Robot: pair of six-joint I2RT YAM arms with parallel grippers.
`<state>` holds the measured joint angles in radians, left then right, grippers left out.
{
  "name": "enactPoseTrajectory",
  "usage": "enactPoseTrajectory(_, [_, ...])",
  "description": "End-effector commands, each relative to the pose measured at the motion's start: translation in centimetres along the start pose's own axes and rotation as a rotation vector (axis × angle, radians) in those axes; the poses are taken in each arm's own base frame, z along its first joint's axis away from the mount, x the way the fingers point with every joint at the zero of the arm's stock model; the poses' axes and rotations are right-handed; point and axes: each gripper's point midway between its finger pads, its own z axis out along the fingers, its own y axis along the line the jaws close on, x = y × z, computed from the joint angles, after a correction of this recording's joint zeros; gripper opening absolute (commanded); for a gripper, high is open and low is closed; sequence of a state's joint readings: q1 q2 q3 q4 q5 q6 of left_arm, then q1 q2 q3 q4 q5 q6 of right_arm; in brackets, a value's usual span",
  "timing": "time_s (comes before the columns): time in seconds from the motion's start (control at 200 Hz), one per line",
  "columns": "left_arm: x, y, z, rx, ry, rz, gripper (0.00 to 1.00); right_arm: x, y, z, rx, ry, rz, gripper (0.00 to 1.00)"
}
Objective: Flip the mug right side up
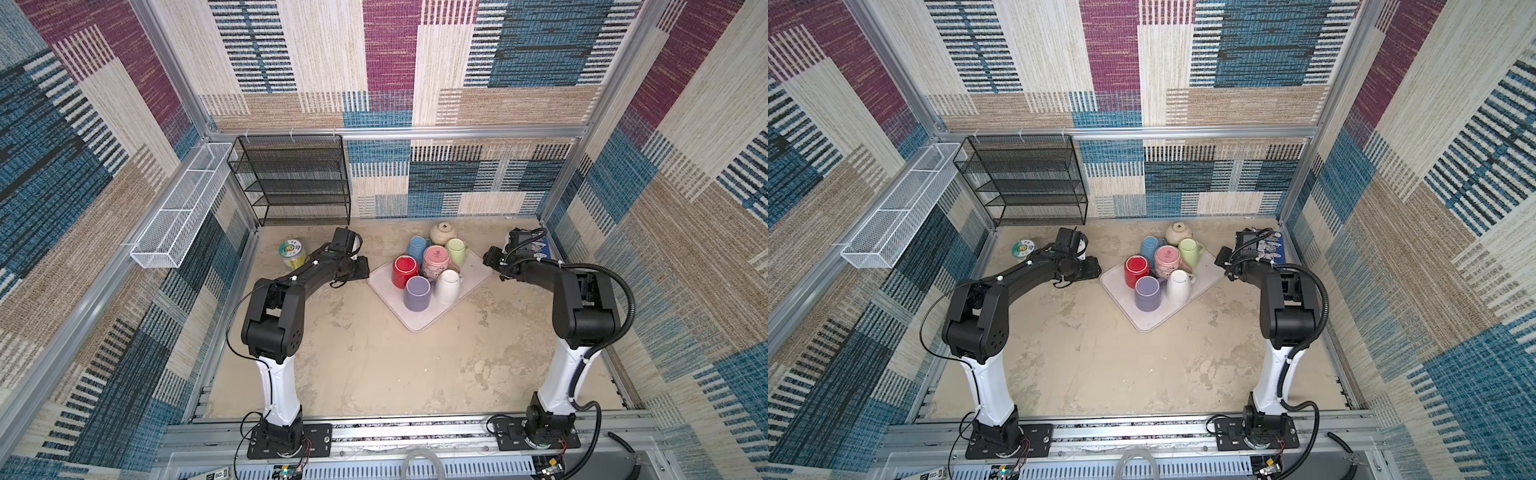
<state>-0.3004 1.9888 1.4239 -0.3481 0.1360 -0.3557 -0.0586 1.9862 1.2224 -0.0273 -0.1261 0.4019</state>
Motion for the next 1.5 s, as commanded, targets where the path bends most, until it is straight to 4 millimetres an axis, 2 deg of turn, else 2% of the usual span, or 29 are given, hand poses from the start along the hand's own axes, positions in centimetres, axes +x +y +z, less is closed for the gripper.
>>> enactPoseTrajectory(0.0, [0.0, -0.6, 0.8, 0.02, 0.005, -0.023, 0.55, -0.2, -0.2, 0.6, -0.017, 0.007, -0.005, 0.6])
enactPoseTrajectory(0.125, [0.8, -0.5, 2.1, 0.009, 0.034, -0.031, 0.51, 0.5, -0.5, 1.3, -0.032, 0.04, -0.003, 0.57])
enactPoseTrajectory(0.306, [1.6, -0.3, 3.2, -0.009, 0.07, -0.035, 0.49, 1.5, 0.0, 1.9, -0.073, 0.093, -0.006, 0.49])
enactPoseTrajectory(0.526, [2.4, 0.0, 4.2, -0.024, 0.101, -0.045, 0.42, 3.0, -0.1, 1.6, -0.087, 0.128, -0.004, 0.4])
enactPoseTrajectory(0.596, [2.6, -0.1, 4.4, -0.025, 0.106, -0.043, 0.36, 3.6, -0.1, 1.5, -0.098, 0.144, -0.002, 0.35])
enactPoseTrajectory(0.711, [2.8, -0.3, 4.3, -0.036, 0.108, -0.033, 0.27, 4.3, -0.2, 1.6, -0.096, 0.168, 0.001, 0.21])
enactPoseTrajectory(0.831, [3.4, -0.4, 4.2, -0.048, 0.119, -0.022, 0.16, 5.2, -0.2, 1.3, -0.095, 0.18, -0.002, 0.11])
enactPoseTrajectory(0.917, [3.8, -0.2, 4.0, -0.054, 0.122, -0.022, 0.1, 5.6, -0.3, 1.0, -0.093, 0.181, -0.007, 0.09])
enactPoseTrajectory(1.047, [4.2, -0.5, 3.7, -0.044, 0.124, -0.016, 0.01, 6.3, -0.4, 0.7, -0.082, 0.192, -0.016, 0.1])
enactPoseTrajectory(1.132, [4.4, -0.8, 3.5, -0.038, 0.124, -0.01, 0.0, 6.5, -1.0, 0.3, -0.059, 0.187, -0.015, 0.3])
enactPoseTrajectory(1.302, [5.0, -1.3, 2.7, -0.037, 0.119, -0.004, 0.0, 6.4, -1.5, -0.7, -0.03, 0.165, -0.013, 0.46])
enactPoseTrajectory(1.422, [5.3, -1.3, 1.9, -0.029, 0.102, -0.013, 0.0, 6.4, -1.3, -1.0, -0.037, 0.169, -0.017, 0.47])
enactPoseTrajectory(1.493, [5.6, -1.4, 1.5, -0.025, 0.098, -0.017, 0.0, 6.7, -1.1, -0.8, -0.051, 0.185, -0.017, 0.37])
